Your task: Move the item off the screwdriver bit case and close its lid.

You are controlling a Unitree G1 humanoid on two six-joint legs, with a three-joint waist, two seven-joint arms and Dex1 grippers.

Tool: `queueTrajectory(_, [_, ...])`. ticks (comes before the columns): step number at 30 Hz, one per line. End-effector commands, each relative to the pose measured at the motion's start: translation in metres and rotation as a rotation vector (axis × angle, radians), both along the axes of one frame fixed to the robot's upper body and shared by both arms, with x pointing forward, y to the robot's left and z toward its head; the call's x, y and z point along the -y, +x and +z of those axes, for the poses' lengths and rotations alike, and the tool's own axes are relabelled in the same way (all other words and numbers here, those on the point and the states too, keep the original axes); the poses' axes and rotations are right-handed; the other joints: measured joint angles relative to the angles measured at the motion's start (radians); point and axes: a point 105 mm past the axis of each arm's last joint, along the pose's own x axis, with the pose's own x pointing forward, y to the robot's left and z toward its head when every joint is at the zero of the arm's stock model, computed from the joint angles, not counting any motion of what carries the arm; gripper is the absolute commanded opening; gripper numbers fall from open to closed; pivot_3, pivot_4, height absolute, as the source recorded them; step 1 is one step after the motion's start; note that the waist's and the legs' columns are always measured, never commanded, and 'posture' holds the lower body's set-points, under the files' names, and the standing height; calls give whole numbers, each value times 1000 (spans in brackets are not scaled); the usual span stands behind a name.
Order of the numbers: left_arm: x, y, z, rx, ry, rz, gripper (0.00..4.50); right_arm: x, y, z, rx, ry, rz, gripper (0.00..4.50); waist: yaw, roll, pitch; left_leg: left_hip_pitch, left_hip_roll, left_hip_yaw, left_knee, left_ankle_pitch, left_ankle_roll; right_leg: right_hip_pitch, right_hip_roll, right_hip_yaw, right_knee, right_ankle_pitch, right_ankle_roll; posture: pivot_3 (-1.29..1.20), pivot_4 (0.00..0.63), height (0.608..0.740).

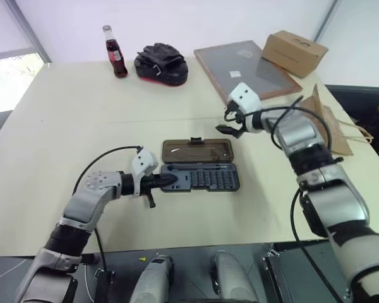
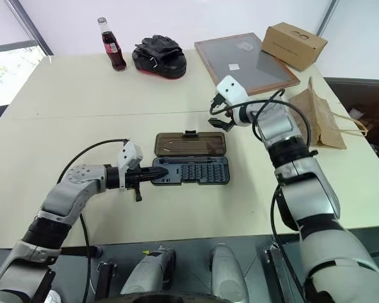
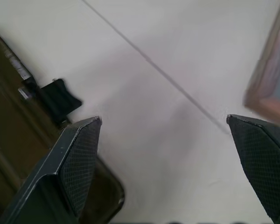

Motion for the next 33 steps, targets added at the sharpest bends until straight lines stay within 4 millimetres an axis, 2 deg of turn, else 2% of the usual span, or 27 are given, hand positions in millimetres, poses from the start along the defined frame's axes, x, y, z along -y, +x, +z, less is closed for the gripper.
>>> queueTrajectory(1, [1, 1, 1, 24, 11, -7, 74, -7, 0, -2, -21, -35, 81, 4500, 0, 0, 0, 0, 0, 0, 0, 0, 0, 0, 0, 0, 0, 0, 0, 0, 150, 740])
queueTrajectory(5, [1, 0, -1, 25, 15, -5, 74, -16, -5, -14, -73, -45, 175, 4500, 0, 0, 0, 0, 0, 0, 0, 0, 0, 0, 0, 0, 0, 0, 0, 0, 150, 740])
queueTrajectory(9, [1, 0, -1, 28, 17, -1, 74, -24, -8, -17, -87, -30, 222, 4500, -1, 0, 0, 0, 0, -1, 0, 0, 0, 0, 0, 0, 1, 0, 0, 0, 150, 740])
queueTrajectory(17, [2, -1, -1, 32, 18, 2, 74, -24, -5, -23, -97, -5, 191, 4500, 0, 0, 0, 1, 0, -1, 0, 0, 0, 0, 0, 0, 1, 0, 0, 0, 150, 740])
queueTrajectory(26, [2, -4, -1, 45, 18, 9, 74, -15, -4, -41, -129, -10, 140, 4500, -1, 0, 0, 1, 0, -1, 0, 0, 0, 0, 0, 0, 1, 0, 0, 0, 150, 740])
queueTrajectory(27, [2, -4, -1, 47, 18, 10, 0, -14, -5, -43, -132, -13, 138, 3971, -1, 0, 0, 1, 0, -1, 0, 0, 0, 0, 0, 0, 1, 0, 0, 0, 150, 740])
queueTrajectory(29, [2, -4, -1, 49, 18, 13, 0, -14, -5, -47, -138, -18, 136, 3350, -1, 0, 0, 1, 0, -1, 0, 0, 0, 0, 0, 0, 1, 0, 0, 0, 150, 740])
queueTrajectory(33, [2, -5, 0, 54, 19, 18, 0, -14, -7, -54, -154, -34, 141, 1199, -3, 0, 0, 2, 0, 0, 0, 0, 0, 1, 0, 1, 2, 0, 0, 0, 150, 740])
